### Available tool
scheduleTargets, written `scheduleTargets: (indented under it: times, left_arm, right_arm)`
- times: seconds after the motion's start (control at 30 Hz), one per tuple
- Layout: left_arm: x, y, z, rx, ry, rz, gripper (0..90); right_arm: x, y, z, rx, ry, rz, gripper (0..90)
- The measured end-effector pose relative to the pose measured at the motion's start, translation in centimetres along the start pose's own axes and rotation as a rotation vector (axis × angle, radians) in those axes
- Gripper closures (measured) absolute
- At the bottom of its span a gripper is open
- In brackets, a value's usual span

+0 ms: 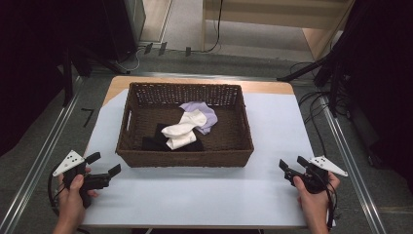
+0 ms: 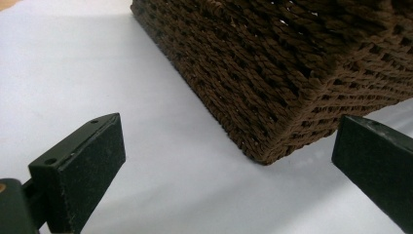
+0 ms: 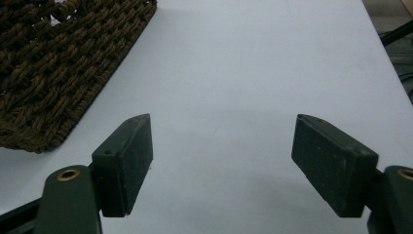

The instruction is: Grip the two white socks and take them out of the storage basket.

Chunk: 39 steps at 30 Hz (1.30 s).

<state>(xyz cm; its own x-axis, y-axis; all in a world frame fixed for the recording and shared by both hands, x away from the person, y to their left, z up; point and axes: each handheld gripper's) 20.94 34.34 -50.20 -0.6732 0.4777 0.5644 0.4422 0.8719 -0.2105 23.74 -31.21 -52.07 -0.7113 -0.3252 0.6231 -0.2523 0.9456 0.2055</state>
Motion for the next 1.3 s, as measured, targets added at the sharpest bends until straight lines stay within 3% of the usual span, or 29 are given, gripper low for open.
scheduleTargets:
  times: [0.13, 0.33, 0.57, 0.8, 0.87, 1.03, 1.23, 1.3]
  left_arm:
    - [0.1, 0.0, 0.1, 0.002, -0.010, -0.002, 0.0]
    - [0.0, 0.0, 0.0, 0.005, -0.007, -0.004, 0.0]
    - [0.1, 0.0, 0.1, -0.001, -0.007, -0.001, 0.1]
    - [0.1, 0.0, 0.0, -0.005, -0.004, 0.004, 0.1]
    - [0.1, 0.0, 0.1, -0.004, -0.008, 0.003, 0.0]
    - [0.1, 0.0, 0.1, -0.003, -0.009, 0.004, 0.1]
    - [0.1, 0.0, 0.1, -0.002, -0.009, 0.006, 0.0]
    - [0.1, 0.0, 0.1, -0.003, -0.009, 0.006, 0.0]
  right_arm:
    - [-0.1, 0.3, -0.5, 0.010, 0.031, -0.001, 22.5]
    - [0.1, 0.7, -3.3, 0.103, 0.124, -0.024, 22.9]
    - [-0.8, 1.5, -8.2, 0.307, 0.365, -0.040, 21.9]
    - [-3.2, 2.8, -11.3, 0.508, 0.680, -0.041, 20.8]
    - [-3.6, 3.5, -12.3, 0.587, 0.762, -0.035, 20.2]
    - [-3.6, 5.1, -14.4, 0.755, 0.867, -0.047, 21.1]
    - [-3.4, 6.5, -16.2, 0.920, 0.945, -0.076, 19.6]
    - [-3.4, 7.1, -16.8, 0.948, 0.948, -0.104, 16.8]
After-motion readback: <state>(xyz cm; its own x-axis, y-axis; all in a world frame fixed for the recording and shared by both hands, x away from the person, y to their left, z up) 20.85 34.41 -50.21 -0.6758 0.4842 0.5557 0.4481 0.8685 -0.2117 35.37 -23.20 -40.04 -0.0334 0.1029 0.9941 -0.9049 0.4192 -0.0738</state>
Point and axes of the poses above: each handheld gripper's, and its own axes: x roughly backward along the jaws, z roughly out of its underside, y roughly to its left, and after that the axes turned 9 degrees about y, right-handed
